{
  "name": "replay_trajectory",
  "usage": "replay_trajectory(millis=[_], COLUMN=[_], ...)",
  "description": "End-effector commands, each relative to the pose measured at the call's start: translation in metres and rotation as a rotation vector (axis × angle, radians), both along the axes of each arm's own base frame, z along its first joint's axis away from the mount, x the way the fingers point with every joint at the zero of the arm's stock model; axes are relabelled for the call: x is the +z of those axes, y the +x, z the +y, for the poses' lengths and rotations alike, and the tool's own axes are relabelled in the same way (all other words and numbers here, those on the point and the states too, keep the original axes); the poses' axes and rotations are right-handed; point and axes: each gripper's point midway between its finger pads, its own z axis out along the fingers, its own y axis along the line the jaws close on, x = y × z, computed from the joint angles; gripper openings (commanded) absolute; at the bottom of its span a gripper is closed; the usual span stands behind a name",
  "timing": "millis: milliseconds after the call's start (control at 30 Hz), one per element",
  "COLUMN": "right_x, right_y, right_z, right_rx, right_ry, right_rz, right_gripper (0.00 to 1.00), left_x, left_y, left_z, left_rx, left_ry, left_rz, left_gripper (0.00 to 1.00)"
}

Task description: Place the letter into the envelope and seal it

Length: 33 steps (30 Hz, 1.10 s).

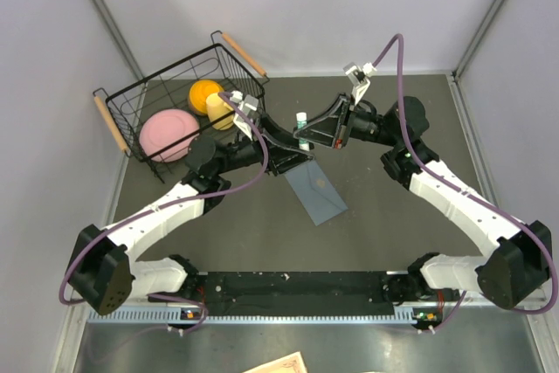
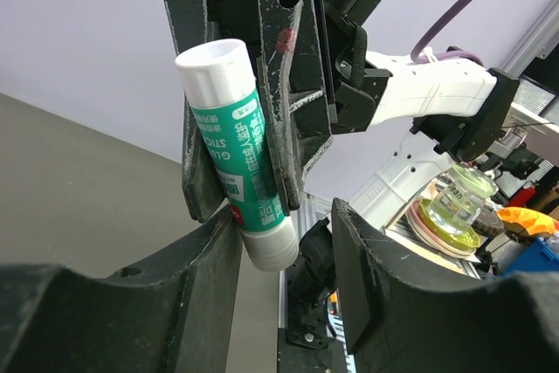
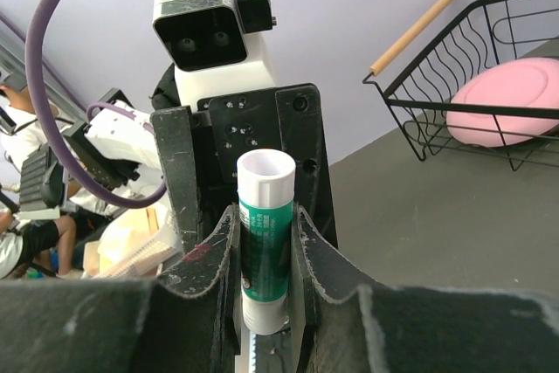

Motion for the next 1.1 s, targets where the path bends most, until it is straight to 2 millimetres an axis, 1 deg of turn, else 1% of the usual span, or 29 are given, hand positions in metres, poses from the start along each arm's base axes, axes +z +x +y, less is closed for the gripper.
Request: replay_trajectory(millis=[0,133,200,333,367,433,467,500,633,667,700,800,833,867,933,967,1000,1033,1067], right_x=[0.025,0.026,0.027,0.027,0.027,0.027,0.026,0.024,0.016,0.007,0.004,-0.012,-0.014,-0.018,-0.019,-0.019,-0.017,-0.01,-0.007], right_y=[-0.011,-0.011,-0.011,-0.012,-0.012,-0.012,-0.012,-0.012,-0.013,-0.01,-0.012,-0.013,-0.017,-0.018,-0.02,-0.02,-0.019,-0.018,-0.018], right_z=[-0.004,-0.004,-0.003,-0.003,-0.003,-0.004,-0.004,-0.004,-0.007,-0.007,-0.007,-0.006,-0.004,-0.003,-0.002,-0.002,-0.003,-0.007,-0.01], right_rx=[-0.004,-0.003,-0.002,-0.002,0.0,-0.002,-0.003,-0.005,-0.022,-0.038,-0.039,-0.06,-0.055,-0.058,-0.053,-0.053,-0.054,-0.052,-0.051], right_ry=[0.063,0.068,0.069,0.07,0.07,0.07,0.068,0.063,0.024,-0.004,-0.015,-0.056,-0.06,-0.075,-0.088,-0.103,-0.108,-0.105,-0.104], right_rz=[-0.085,-0.084,-0.086,-0.085,-0.085,-0.085,-0.084,-0.083,-0.093,-0.084,-0.084,-0.06,-0.058,-0.058,-0.057,-0.043,-0.05,-0.069,-0.075], right_gripper=[0.0,0.0,0.0,0.0,0.0,0.0,0.0,0.0,0.0,0.0,0.0,0.0,0.0,0.0,0.0,0.06,0.32,0.45,0.57], left_x=[0.016,0.016,0.016,0.019,0.019,0.022,0.021,0.022,0.024,0.026,0.029,0.034,0.035,0.034,0.029,0.024,0.021,0.017,0.01], left_y=[-0.006,-0.008,-0.007,-0.005,-0.005,-0.006,-0.006,-0.007,-0.006,-0.007,-0.006,0.001,0.005,0.007,0.011,0.012,0.009,-0.001,-0.008], left_z=[0.0,-0.001,-0.001,-0.001,-0.001,0.0,0.0,0.001,0.006,0.008,0.009,0.011,0.012,0.011,0.011,0.01,0.01,0.012,0.012], left_rx=[-0.001,-0.01,-0.008,0.0,0.001,0.001,0.002,0.006,0.02,0.026,0.034,0.085,0.114,0.124,0.148,0.142,0.138,0.099,0.069], left_ry=[-0.048,-0.045,-0.047,-0.055,-0.055,-0.061,-0.06,-0.064,-0.059,-0.061,-0.063,-0.056,-0.056,-0.039,0.0,0.025,0.045,0.065,0.082], left_rz=[-0.073,-0.079,-0.08,-0.083,-0.083,-0.087,-0.087,-0.088,-0.136,-0.158,-0.179,-0.231,-0.225,-0.216,-0.227,-0.226,-0.271,-0.308,-0.336], left_gripper=[0.49,0.43,0.42,0.32,0.25,0.17,0.02,0.0,0.0,0.0,0.0,0.0,0.0,0.0,0.0,0.0,0.0,0.0,0.0])
